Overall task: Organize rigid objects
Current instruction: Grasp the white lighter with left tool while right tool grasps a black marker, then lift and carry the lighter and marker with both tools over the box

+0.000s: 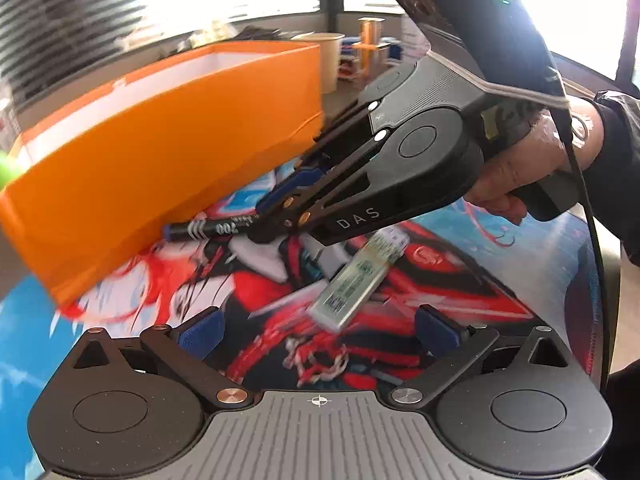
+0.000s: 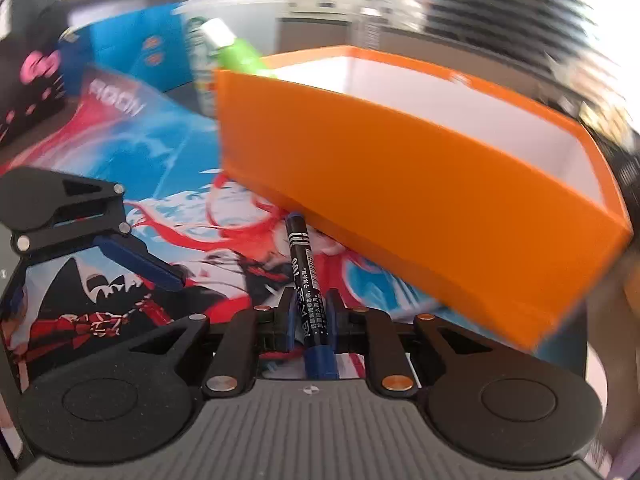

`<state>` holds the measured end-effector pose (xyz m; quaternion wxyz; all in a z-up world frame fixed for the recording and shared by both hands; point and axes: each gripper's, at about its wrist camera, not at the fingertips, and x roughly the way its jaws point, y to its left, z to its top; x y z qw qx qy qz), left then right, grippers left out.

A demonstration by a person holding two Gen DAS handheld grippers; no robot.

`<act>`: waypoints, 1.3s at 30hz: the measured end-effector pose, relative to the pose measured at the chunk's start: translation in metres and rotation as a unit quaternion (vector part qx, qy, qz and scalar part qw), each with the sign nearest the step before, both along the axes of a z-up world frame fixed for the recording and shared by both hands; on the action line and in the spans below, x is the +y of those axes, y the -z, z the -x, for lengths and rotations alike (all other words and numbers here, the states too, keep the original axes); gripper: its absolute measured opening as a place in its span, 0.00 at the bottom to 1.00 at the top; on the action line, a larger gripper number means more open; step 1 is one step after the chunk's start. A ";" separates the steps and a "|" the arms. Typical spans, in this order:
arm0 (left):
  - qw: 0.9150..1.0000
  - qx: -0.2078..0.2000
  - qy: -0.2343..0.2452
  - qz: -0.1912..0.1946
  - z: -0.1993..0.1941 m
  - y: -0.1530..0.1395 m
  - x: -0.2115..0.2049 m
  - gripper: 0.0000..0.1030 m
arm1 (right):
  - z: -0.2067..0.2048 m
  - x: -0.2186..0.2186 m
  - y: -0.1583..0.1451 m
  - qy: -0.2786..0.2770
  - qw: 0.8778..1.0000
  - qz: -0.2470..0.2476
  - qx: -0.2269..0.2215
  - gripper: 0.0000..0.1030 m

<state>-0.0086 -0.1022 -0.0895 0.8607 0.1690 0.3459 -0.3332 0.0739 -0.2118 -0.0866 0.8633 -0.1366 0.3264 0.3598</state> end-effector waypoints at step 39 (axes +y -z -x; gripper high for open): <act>0.994 -0.047 -0.061 0.078 0.004 -0.033 0.014 0.20 | 0.070 -0.052 -0.023 0.204 0.975 -0.085 -0.027 0.12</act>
